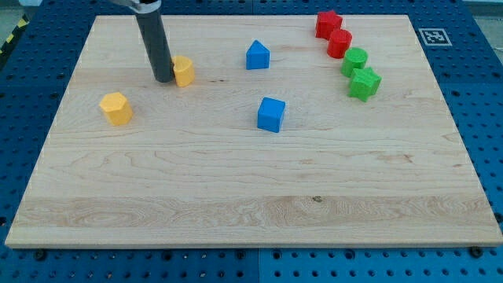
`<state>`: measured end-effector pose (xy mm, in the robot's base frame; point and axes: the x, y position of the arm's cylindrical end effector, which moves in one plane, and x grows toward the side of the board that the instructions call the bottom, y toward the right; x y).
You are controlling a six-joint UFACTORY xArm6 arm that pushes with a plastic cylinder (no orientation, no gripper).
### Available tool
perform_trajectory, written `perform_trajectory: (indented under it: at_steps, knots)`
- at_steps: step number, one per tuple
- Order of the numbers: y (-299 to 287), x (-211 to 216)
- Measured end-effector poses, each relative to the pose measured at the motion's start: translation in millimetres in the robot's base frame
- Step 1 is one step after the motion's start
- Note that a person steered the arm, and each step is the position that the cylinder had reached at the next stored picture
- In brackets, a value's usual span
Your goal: Move the yellow heart towards the blue triangle
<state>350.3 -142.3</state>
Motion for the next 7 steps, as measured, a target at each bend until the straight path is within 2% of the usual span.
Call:
perform_trajectory:
  at_steps: [4, 7]
  knots:
    - [34.7, -21.0]
    - [85.4, -20.5]
